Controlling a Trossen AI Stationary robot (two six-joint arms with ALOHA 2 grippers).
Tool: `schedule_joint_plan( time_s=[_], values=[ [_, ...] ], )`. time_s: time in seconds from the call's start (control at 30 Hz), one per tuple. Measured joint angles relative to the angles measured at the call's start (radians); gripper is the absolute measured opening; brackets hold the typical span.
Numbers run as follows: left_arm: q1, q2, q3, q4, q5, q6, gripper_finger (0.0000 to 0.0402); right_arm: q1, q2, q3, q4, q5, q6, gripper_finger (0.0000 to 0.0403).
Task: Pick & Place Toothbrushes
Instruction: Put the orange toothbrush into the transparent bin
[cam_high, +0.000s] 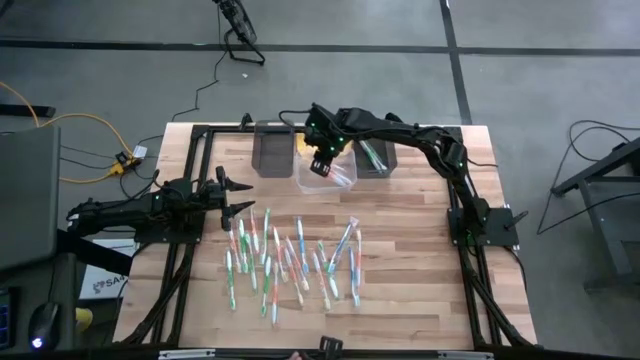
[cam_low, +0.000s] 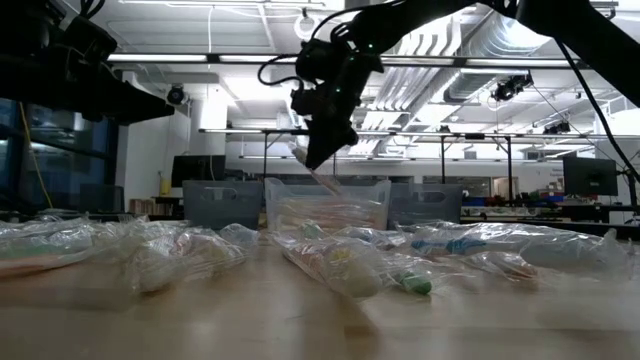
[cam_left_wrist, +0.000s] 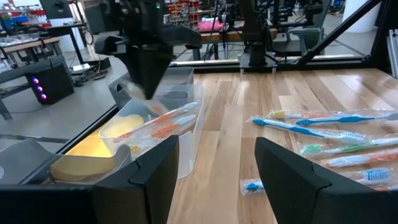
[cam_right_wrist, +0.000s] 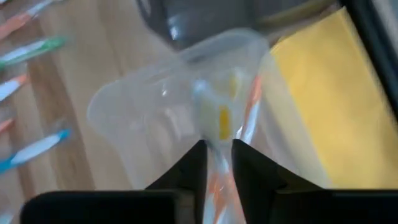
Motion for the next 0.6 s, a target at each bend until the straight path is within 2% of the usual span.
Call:
schedule_joint_plan(
  time_s=[0.3, 0.47, 0.6],
  values=[
    [0.000, 0.000, 0.000, 0.000, 0.000, 0.000, 0.0206, 0.015, 0.000, 0.000, -0.030, 0.009, 0.009, 0.0132],
    [0.000, 0.000, 0.000, 0.000, 0.000, 0.000, 0.0206, 0.035, -0.014, 0.000, -0.069, 0.112, 0.030, 0.0140],
    [0.000, 0.000, 0.000, 0.000, 0.000, 0.000, 0.0206, 0.069, -0.047, 0.001, -0.144, 0.113, 0.032, 0.0139]
  ],
)
